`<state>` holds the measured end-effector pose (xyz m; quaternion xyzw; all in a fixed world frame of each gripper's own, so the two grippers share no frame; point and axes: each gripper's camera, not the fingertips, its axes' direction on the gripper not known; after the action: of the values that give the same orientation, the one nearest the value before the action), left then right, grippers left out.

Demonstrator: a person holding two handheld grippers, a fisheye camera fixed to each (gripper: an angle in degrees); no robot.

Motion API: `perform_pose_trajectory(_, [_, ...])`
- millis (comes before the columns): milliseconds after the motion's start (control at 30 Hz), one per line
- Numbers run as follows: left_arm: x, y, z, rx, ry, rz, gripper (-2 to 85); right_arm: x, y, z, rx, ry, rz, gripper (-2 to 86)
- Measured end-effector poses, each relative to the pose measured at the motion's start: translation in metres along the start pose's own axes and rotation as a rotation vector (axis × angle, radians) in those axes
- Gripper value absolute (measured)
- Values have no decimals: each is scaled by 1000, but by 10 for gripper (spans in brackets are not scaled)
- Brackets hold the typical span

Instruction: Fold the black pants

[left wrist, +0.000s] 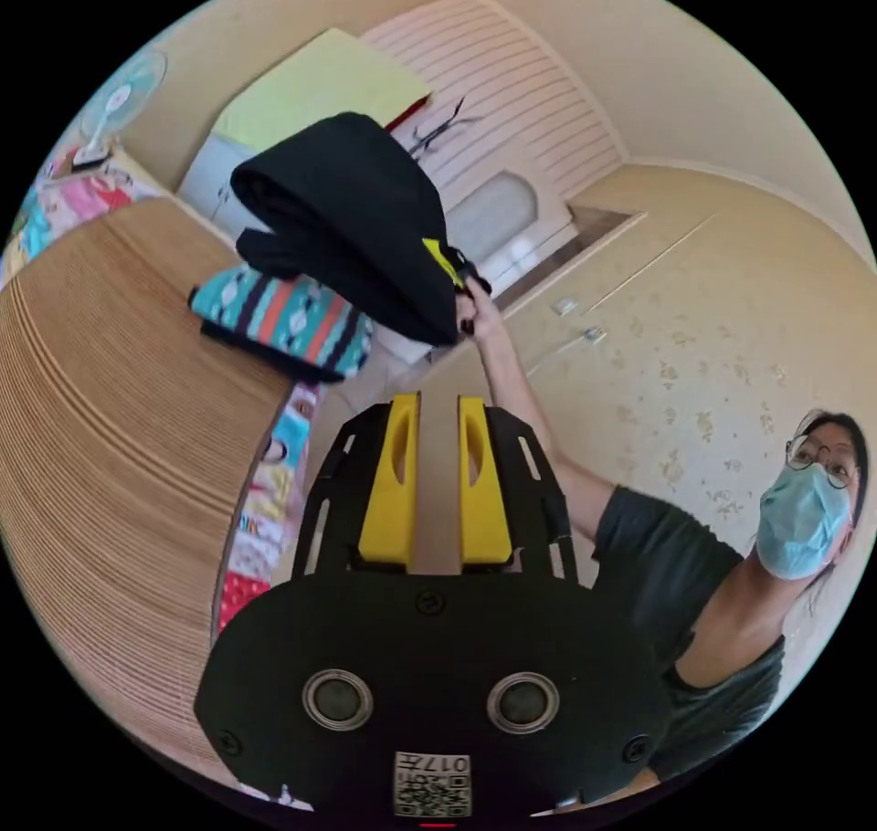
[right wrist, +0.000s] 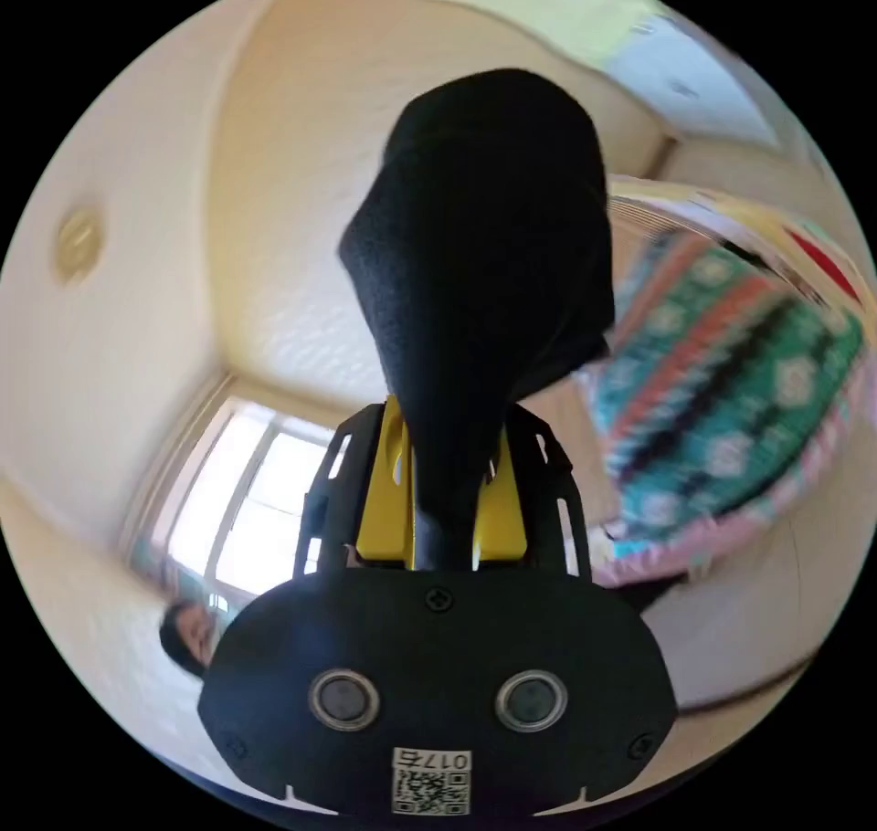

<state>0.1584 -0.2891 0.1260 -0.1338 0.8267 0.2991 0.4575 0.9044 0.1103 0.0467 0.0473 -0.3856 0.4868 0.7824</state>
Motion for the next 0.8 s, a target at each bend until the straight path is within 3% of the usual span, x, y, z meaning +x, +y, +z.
perform_pose_trajectory(67, [-39,24,42,-207,-37,-136,51,46,-4,7,-5,216,125,90])
perform_pose_trajectory(167, [-83,82,87,-478,-192,-341,54,72,12,10,108,86,99,116])
perform_pose_trajectory(267, [-97,133,93,-597,-262,-488,55,61,33,11,232,75,64,121])
perform_pose_trajectory(367, [-97,171,88,-738,-336,-642,47,26,74,6,451,244,23,116])
perform_pose_trajectory(467, [-81,186,82,-922,-569,-712,12,-36,119,44,564,564,-193,106])
perform_pose_trajectory(567, [-68,196,87,-1165,-666,-749,0,-79,157,121,501,754,-394,79])
perform_pose_trajectory(633, [-62,203,92,-1301,-718,-757,-3,-90,176,176,374,758,-480,51])
perform_pose_trajectory(733, [-53,225,99,-1450,-722,-756,-5,-89,207,270,69,614,-600,19])
perform_pose_trajectory(800, [-43,239,94,-1370,-630,-743,-5,-77,237,336,-167,422,-625,12])
